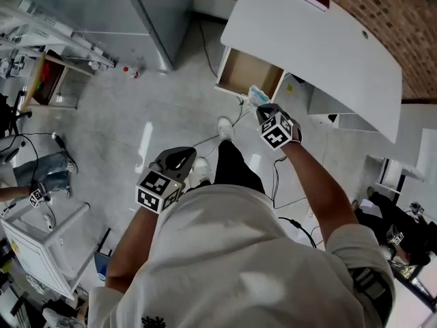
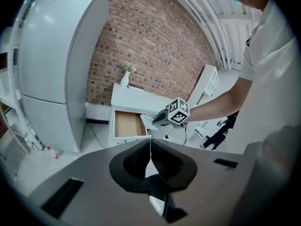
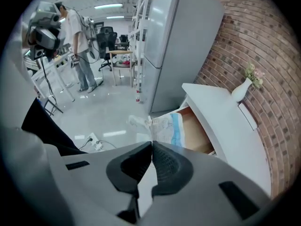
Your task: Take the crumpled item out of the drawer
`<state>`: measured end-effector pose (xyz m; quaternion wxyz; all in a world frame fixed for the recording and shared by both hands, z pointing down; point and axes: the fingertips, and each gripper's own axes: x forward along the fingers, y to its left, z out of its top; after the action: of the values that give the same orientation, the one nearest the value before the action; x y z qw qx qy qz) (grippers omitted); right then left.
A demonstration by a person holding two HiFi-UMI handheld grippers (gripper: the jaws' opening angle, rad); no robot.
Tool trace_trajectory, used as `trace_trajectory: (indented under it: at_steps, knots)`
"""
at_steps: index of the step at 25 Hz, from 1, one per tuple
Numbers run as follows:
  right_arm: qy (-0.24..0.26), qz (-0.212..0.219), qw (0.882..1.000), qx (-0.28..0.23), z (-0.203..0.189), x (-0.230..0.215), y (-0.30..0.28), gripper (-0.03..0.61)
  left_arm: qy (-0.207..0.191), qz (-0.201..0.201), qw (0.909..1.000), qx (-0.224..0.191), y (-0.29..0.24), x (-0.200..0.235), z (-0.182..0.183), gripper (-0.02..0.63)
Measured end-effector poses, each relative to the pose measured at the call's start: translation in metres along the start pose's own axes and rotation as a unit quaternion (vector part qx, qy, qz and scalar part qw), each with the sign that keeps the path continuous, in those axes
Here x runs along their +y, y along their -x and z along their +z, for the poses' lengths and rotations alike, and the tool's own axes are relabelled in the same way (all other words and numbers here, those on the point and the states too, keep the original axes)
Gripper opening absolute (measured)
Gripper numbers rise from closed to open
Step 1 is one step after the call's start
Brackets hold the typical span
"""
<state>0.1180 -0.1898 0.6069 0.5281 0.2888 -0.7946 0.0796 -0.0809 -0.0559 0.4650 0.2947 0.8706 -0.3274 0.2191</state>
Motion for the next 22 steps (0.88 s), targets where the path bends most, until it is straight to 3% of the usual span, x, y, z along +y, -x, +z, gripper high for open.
trace_trajectory:
  at_steps: [11,22]
  knots:
    - [-0.015,0.0,0.999,-0.035,0.007,0.086,0.096,0.03,-0.04,-0.01,0.9991,-0.011,0.042,-0.032,-0.023,0.026]
    - [-0.05,0.016,0.997,-0.058,0.003,0.169,0.157,0.03,-0.045,-0.029,0.9986,-0.009,0.072,-0.054,-0.052,0.026]
